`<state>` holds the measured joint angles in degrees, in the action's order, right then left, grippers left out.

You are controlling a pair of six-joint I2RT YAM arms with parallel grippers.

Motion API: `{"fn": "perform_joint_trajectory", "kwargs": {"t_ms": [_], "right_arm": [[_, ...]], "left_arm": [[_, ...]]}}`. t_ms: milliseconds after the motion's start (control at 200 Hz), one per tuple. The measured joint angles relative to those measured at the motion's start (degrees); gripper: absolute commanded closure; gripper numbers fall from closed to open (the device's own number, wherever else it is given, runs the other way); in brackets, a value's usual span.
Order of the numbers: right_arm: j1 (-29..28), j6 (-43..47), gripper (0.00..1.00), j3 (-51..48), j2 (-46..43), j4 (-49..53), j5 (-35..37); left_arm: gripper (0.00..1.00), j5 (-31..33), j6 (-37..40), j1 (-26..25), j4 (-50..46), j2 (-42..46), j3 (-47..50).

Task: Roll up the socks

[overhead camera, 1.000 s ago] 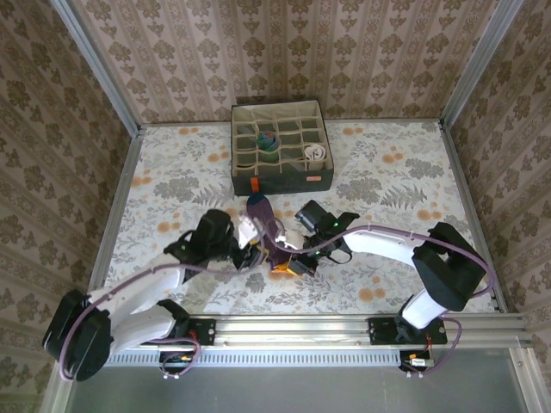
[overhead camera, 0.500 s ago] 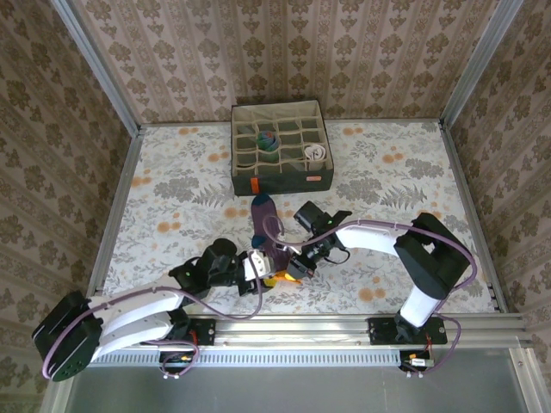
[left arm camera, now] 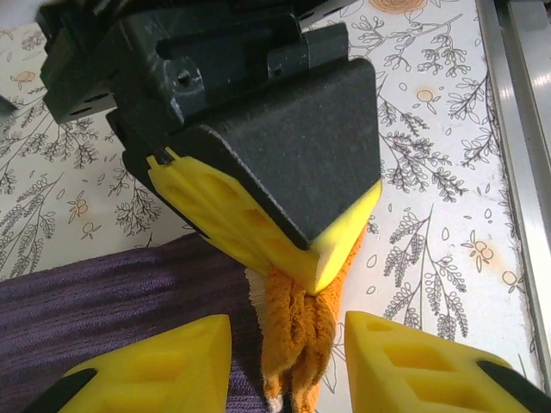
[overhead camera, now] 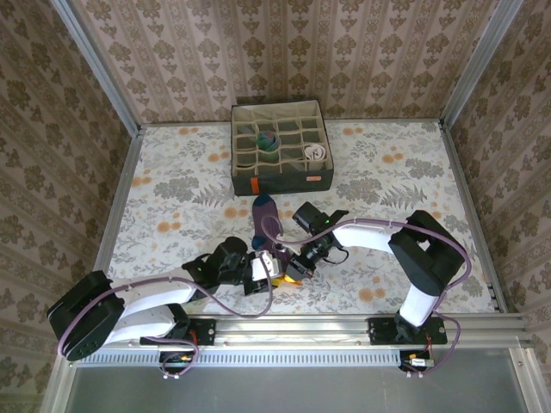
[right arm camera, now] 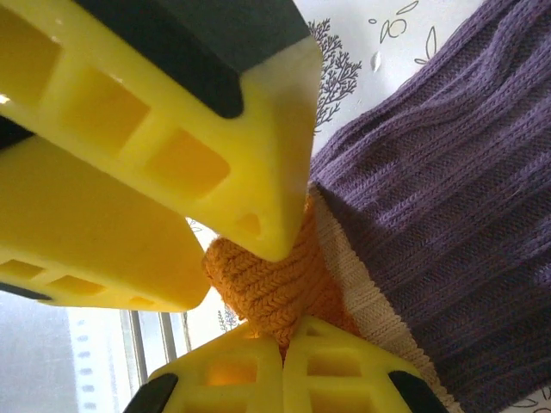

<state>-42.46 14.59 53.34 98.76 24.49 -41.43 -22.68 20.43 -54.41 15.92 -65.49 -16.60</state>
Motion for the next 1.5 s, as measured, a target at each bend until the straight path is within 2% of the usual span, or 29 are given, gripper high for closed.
{"fn": "perform_joint_trajectory", "kwargs": {"t_ms": [130,245,280,320,350,405,455,625,780,1110,1500], "right_arm": [[0.00,0.00,1.00,0.26,0.00,0.02,-0.63],[0.00,-0.02,1.00,0.31,0.04,0.02,-0.66],[0.07,-0.02,0.91,0.31,0.09,0.07,-0.66],[0.11,-0.24,0.72,0.31,0.11,0.15,-0.66],[0.17,-0.63,0.63,0.31,0.11,0.11,-0.63],[0.52,-1.95,0.54,0.02,-0.04,-0.72,-0.66],[1.03,-3.34,0.52,-1.36,-0.81,-2.99,-0.68],[2.08,-9.70,0.51,-9.53,-6.75,-13.07,-0.87],[1.88,-12.13,0.51,-12.57,-8.94,-18.51,-0.72],[-2.03,-11.32,0.47,-12.74,-9.11,-20.72,2.14],[-2.25,-10.29,0.55,-11.47,-5.90,-21.09,8.17]], "left_arm": [[0.73,-0.07,-0.09,-0.17,0.44,-1.86,-0.22],[0.96,-0.50,0.00,-0.39,0.42,-2.93,-0.70],[1.00,-0.44,-0.31,-0.50,0.37,-3.04,-0.85],[1.00,-0.26,-0.94,-0.59,0.11,-3.04,-1.05],[1.00,-0.07,-1.42,-0.68,-0.24,-3.04,-1.38],[1.00,0.31,-2.40,-0.68,-0.87,-2.95,-1.97],[1.00,0.66,-3.45,-0.66,-1.44,-2.54,-2.25],[1.00,2.14,-10.73,-0.61,-2.27,1.14,-1.95],[1.00,3.30,-18.49,0.24,-4.04,2.03,-1.36],[1.00,3.39,-30.40,3.34,-6.25,-2.54,-0.90],[1.00,4.07,-40.24,5.03,-7.37,-3.98,-0.96]]}}
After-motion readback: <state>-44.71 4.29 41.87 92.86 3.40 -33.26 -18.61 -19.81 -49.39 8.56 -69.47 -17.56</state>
